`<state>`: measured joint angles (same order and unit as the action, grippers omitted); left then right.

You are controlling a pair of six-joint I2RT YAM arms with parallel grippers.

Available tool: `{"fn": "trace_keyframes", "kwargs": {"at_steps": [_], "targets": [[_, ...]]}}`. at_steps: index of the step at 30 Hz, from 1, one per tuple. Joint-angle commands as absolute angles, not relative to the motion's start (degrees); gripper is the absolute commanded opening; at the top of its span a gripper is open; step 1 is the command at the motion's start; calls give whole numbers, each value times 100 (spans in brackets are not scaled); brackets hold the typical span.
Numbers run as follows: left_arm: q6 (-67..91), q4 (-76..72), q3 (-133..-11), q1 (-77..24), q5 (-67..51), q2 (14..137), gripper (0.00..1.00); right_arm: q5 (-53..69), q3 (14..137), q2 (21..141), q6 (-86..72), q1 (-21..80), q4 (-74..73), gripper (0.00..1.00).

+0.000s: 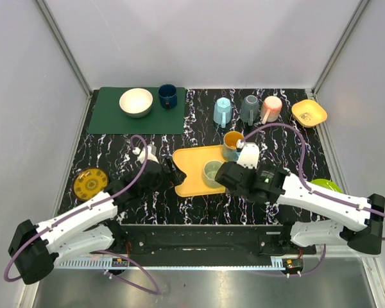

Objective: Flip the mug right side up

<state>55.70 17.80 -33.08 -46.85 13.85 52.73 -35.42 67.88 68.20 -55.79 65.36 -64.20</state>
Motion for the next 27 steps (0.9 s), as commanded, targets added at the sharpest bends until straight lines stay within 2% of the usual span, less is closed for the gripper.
{"fn": "trace_keyframes", "kwargs": {"at_steps": [1,6,17,27], "targets": [[5950,1732,-3164,-4702,1617,5045,98,-4007,5901,6549,-7056,6618,-6523,55],[6196,1731,-2936,-4711,1740,4834,96,-4139,5213,6161,-7689,6540,-6118,56],[6258,1740,-2778,-4702,1635,4773,96,-3788,5256,7040,-6742,5836,-5125,57],[6258,1898,-2698,-4702,1732,4597,96,-3788,5142,7294,-6092,5361,-4694,53]]}}
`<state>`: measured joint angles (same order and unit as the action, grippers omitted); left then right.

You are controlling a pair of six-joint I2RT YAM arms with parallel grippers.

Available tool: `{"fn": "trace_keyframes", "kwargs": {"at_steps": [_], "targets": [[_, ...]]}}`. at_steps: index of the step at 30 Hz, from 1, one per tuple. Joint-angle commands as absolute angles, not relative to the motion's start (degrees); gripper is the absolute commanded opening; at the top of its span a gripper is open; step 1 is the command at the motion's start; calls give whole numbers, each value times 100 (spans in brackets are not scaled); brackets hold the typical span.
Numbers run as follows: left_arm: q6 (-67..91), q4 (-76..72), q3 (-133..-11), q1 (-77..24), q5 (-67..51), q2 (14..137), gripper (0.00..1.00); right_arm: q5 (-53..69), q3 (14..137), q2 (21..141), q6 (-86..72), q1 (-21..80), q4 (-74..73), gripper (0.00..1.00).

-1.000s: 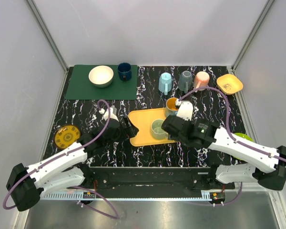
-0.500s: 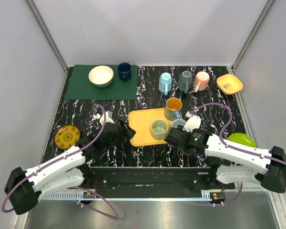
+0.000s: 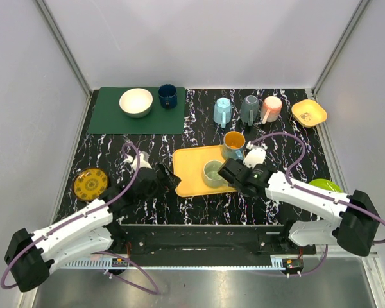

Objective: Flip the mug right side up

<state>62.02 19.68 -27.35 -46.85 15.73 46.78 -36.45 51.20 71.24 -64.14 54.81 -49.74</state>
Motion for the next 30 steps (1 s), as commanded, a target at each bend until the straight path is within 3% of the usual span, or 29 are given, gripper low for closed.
{"fn": "trace_keyframes", "kwargs": {"at_steps": [1,8,14,26,30], "targets": [[6249,1898,-2698,-4702,1731,4605,96,-3788,5115,7330,-6056,5344,-4676,53],[6240,1881,-2698,-4702,1696,4693,96,-3770,4948,7418,-5880,5282,-4500,49],[6214,1837,-2733,-4702,1661,4790,96,-3788,4904,7506,-5687,5177,-4403,40],[6231,1767,-2681,-4702,1635,4834,96,-3762,4869,7480,-5414,5071,-4298,13],[6223,1749,-2689,-4702,1626,4843,95,-3753,4974,7331,-5370,5071,-4516,0]]}}
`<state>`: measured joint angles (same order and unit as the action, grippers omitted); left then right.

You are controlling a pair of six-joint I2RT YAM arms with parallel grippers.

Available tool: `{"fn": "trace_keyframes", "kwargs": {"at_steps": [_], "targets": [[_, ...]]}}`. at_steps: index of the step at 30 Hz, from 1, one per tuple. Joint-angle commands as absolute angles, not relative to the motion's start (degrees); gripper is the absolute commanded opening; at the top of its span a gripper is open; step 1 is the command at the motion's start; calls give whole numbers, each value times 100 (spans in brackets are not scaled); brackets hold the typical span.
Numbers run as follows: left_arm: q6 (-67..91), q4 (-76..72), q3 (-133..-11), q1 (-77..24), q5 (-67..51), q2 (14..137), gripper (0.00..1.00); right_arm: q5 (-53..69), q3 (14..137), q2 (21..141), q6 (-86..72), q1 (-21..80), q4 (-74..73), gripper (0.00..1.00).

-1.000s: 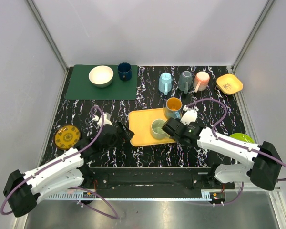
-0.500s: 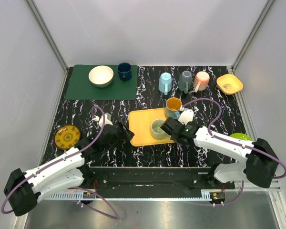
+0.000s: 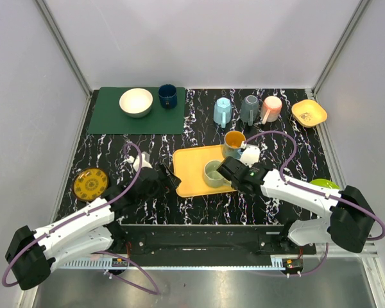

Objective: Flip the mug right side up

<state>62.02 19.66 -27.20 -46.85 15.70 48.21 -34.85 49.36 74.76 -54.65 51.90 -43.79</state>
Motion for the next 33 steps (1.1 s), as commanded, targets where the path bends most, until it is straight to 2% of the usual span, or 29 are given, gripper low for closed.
{"fn": "trace_keyframes", "kwargs": {"at_steps": [1,12,26,31,33], "targets": [[6214,1749,-2698,-4711,1635,4843,95,-3736,5036,7278,-5370,5080,-4622,0],[6065,1749,-2935,-4711,1731,4992,95,-3604,5677,6233,-5115,5273,-5519,0],[5863,1758,-3217,-4702,1758,5019,95,-3191,6231,5652,-4817,5309,-5344,0],[5721,1171,-3164,-4693,1128,4336,95,-2936,6811,5458,-4702,5309,-4932,0],[5853,349,-2902,-4702,749,4027,96,-2726,6943,5406,-4676,5309,-4538,0]]}}
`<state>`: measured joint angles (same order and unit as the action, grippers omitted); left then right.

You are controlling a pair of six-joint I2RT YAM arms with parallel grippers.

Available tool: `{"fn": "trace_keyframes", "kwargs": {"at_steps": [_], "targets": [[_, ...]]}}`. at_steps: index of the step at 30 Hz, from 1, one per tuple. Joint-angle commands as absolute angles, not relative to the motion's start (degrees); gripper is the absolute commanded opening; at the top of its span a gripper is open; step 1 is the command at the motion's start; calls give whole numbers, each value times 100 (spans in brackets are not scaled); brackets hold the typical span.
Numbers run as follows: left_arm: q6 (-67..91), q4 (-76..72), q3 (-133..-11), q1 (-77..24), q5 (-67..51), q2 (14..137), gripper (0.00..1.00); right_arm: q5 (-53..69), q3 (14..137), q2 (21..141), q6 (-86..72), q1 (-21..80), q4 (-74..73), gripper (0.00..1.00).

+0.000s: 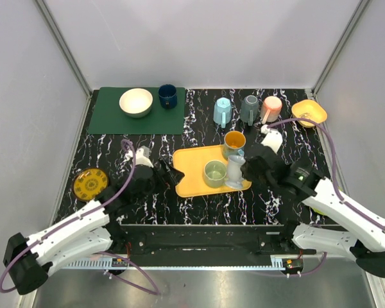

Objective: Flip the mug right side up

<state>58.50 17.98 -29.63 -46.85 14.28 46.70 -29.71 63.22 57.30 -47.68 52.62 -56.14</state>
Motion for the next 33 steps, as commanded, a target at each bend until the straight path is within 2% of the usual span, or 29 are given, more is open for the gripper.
{"fn": "trace_keyframes", "kwargs": {"at_steps": [1,3,6,8,14,28,33], "targets": [[6141,3,-2752,-4702,347,3738,99,-2664,6961,5405,-4702,5309,-4396,0],[6476,-1589,-2245,-4711,36,3543,99,-2515,7005,5467,-4728,5309,-3993,0],[7153,-2956,-1934,-4825,-299,3577,99,-2304,6830,5449,-4772,5309,-3238,0],[7111,-3277,-1977,-5044,-176,3787,99,-2154,6698,5414,-4807,5309,-2780,0],[7137,-5702,-2012,-5519,-255,4903,99,-1294,6548,5694,-4825,5309,-1504,0],[6899,-6882,-2276,-5678,-18,5923,99,-633,6776,5818,-4694,5221,-1098,0],[6908,-6601,-2136,-5678,-9,5644,99,-729,6724,5678,-4605,5098,-1327,0]]}}
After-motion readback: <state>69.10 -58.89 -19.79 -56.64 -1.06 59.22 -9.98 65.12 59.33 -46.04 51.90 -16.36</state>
